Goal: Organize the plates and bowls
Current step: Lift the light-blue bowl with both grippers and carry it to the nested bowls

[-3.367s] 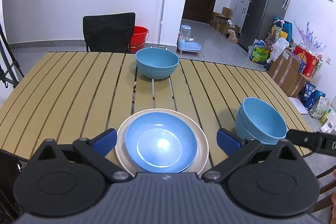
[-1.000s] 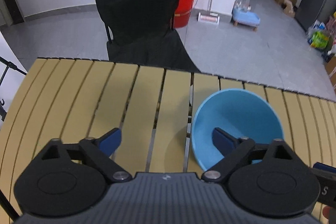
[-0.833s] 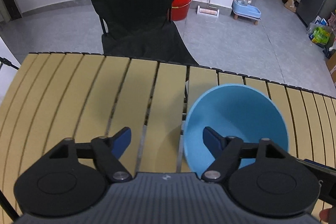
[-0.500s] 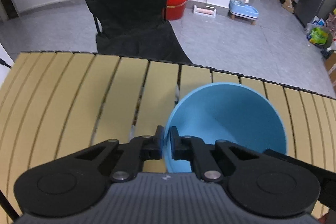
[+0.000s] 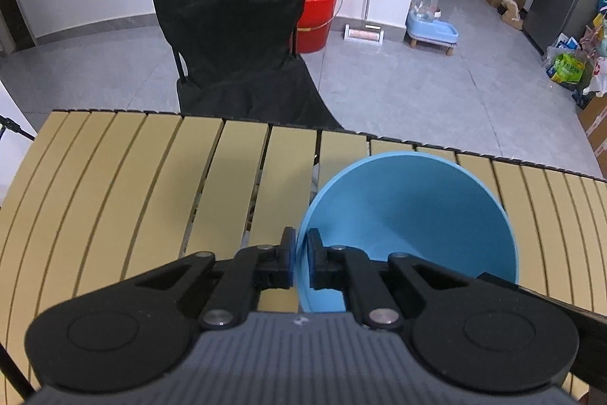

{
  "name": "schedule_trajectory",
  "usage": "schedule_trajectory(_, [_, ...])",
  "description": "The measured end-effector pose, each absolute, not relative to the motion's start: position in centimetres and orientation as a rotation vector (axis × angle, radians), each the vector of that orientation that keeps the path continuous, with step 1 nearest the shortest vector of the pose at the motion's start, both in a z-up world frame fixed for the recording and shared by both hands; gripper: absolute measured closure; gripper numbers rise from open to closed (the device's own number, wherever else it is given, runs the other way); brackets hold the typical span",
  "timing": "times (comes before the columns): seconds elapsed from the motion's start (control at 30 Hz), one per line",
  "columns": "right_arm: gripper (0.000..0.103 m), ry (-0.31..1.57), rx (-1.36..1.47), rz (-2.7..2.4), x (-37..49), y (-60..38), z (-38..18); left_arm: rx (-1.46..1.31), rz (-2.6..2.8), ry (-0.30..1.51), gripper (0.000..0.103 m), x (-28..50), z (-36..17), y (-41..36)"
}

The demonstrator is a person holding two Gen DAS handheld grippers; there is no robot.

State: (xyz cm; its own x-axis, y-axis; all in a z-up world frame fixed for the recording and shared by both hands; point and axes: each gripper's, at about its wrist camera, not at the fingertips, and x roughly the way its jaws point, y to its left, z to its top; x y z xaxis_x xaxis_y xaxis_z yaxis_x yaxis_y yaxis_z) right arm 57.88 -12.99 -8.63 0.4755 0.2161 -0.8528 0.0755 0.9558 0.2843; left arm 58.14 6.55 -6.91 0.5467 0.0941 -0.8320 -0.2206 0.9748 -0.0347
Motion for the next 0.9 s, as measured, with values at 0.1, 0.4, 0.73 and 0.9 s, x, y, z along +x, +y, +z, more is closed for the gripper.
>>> schedule_trajectory(0.1, [0.094, 1.064, 0.307, 0.085, 56.7, -13.3, -7.5, -0.139, 0.186, 0.965, 0.096, 56.8, -5.8, 6.3])
schedule_trajectory(0.4, [0.094, 1.029, 0.299, 0.081, 52.1, -14.2, -4.0, -0.124, 0.176, 0.922, 0.096, 51.7, -2.2, 4.8])
schedule_trajectory(0.73, [0.094, 0.990, 0.313, 0.091, 46.7, -15.3, -0.5, -0.129, 0.165, 0.862, 0.096, 45.9, 1.9, 3.5])
schedule_trajectory(0.9, [0.094, 0.973, 0.325, 0.088, 44.1, -16.5, 0.7, -0.121, 0.160, 0.845, 0.096, 43.6, 3.2, 2.3])
